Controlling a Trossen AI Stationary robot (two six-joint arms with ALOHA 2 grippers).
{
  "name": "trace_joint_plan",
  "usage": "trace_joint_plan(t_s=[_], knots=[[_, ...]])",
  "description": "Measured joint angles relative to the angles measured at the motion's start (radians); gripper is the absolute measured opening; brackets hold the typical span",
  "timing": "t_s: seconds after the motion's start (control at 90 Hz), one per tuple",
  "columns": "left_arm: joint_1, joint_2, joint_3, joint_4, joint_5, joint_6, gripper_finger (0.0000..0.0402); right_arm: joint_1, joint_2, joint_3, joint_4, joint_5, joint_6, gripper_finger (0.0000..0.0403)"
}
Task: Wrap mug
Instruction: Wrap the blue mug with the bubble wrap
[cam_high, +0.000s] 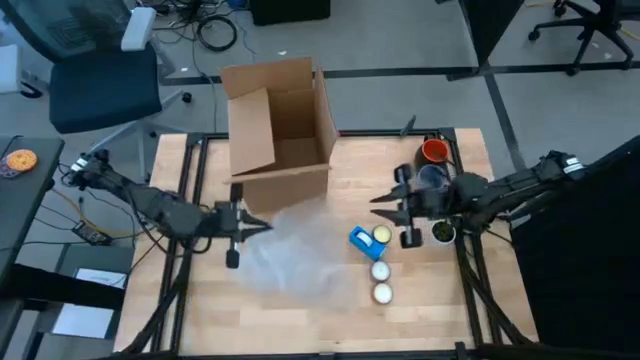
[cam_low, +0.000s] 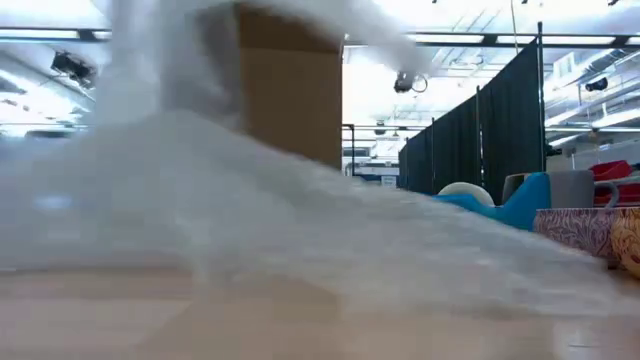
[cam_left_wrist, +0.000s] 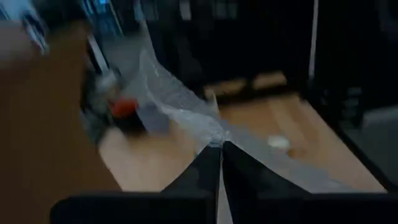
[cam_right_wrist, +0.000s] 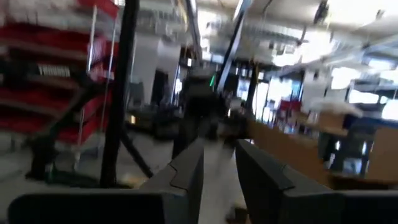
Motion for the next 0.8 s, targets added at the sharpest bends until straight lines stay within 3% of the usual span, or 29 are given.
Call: trace_joint_plan(t_s=[0.2, 0.433, 0.8], knots=[[0.000, 0.000, -0.003, 0.024, -0.005, 0.060, 0.0000, -0.010, 0.151, 0.134, -0.107, 0.159, 0.117, 0.0072], [0.000, 0.001, -0.035, 0.026, -0.028, 0.057, 0.0000, 0.041, 0.158, 0.244, -0.290, 0.187, 0.226, 0.0099], [-0.001, 0.008, -0.035, 0.052, -0.028, 0.057, 0.0000, 0.041, 0.165, 0.259, -0.606, 0.187, 0.648, 0.0185]])
